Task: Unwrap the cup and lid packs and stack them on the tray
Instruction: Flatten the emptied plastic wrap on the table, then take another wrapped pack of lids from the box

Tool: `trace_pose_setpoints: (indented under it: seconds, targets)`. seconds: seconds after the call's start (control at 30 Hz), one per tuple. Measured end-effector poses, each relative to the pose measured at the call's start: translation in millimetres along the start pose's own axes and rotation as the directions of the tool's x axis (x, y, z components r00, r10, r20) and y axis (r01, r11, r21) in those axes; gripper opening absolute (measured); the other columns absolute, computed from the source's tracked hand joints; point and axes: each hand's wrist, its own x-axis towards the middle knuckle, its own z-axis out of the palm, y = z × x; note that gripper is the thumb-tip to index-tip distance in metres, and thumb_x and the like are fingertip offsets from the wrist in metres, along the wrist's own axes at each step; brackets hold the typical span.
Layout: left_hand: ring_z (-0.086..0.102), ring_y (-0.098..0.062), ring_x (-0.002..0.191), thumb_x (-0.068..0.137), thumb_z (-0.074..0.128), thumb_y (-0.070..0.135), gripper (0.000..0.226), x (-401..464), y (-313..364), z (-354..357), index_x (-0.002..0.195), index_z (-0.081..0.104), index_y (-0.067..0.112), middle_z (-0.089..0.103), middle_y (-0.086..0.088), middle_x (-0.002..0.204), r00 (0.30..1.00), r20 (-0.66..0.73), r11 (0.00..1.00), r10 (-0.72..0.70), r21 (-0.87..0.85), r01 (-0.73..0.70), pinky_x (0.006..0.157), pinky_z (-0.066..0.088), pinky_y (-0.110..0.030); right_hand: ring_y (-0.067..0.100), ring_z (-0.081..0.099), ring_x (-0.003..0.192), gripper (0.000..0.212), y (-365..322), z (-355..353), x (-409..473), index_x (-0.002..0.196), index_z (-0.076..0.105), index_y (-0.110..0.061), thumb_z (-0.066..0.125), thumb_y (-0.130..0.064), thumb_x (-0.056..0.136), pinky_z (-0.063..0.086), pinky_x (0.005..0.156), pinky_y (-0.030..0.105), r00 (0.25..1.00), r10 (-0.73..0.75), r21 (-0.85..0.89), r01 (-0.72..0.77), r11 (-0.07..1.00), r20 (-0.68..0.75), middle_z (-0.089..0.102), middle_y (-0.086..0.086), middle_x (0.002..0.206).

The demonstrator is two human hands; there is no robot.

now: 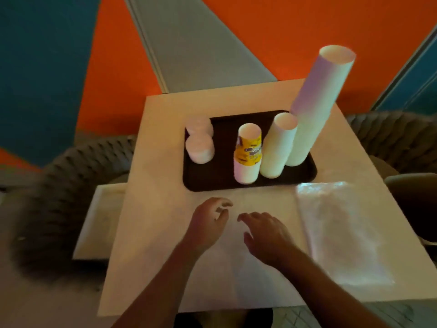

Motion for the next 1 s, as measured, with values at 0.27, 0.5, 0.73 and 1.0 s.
trace_pose_setpoints:
  seconds: [0.27, 0.5, 0.73, 1.0]
  targets:
    - [0.057, 0.01, 0.093, 0.098, 0.056, 0.011, 0.024, -22.3, -104.5, -119.9, 0.105, 0.069, 0.03, 0.062, 0.023, 0.103, 0.947, -0.176, 0.963, -0.268, -0.065, 0.26, 0.076, 0.042, -0.005, 0.022, 0.053, 0.122, 0.04, -126.7, 17.8, 92.5, 0.134, 0.056, -0.029, 0.055, -0.026, 0.094, 0.048, 0.099, 0.035, 0.981, -0.189, -0.046, 0.191, 0.98, 0.046, 0.057, -0.003, 0.136]
    - [0.059, -0.004, 0.089, 0.097, 0.058, 0.011, 0.019, -3.0, -202.3, -202.6, 0.096, 0.068, 0.027, 0.068, 0.01, 0.104, 0.845, -0.302, 0.897, -0.441, -0.161, 0.411, 0.072, 0.043, -0.017, 0.022, 0.033, 0.144, 0.059, -217.2, 57.1, 157.3, 0.153, 0.034, -0.026, 0.056, -0.034, 0.098, 0.043, 0.108, 0.04, 0.973, -0.192, -0.066, 0.201, 0.977, 0.124, 0.025, -0.003, 0.162]
    - [0.06, -0.027, 0.111, 0.095, 0.061, 0.016, 0.028, 44.9, -309.3, -234.9, 0.123, 0.062, 0.017, 0.059, -0.005, 0.127, 0.758, -0.147, 0.769, -0.635, -0.031, 0.638, 0.083, 0.049, -0.03, 0.033, -0.008, 0.156, 0.086, -257.1, 93.9, 189.1, 0.162, 0.005, -0.027, 0.059, -0.047, 0.098, 0.019, 0.123, 0.045, 0.971, -0.046, -0.159, 0.085, 0.984, 0.233, -0.013, 0.005, 0.169]
    - [0.051, -0.032, 0.129, 0.098, 0.056, 0.027, 0.057, 97.5, -367.1, -217.1, 0.152, 0.039, 0.017, 0.048, -0.016, 0.145, 0.79, 0.081, 0.782, -0.608, 0.237, 0.577, 0.104, 0.044, -0.038, 0.035, -0.014, 0.155, 0.09, -270.9, 100.0, 195.8, 0.161, 0.0, -0.027, 0.062, -0.043, 0.097, 0.016, 0.125, 0.044, 0.968, 0.052, -0.187, -0.005, 0.982, 0.247, -0.019, 0.007, 0.168]
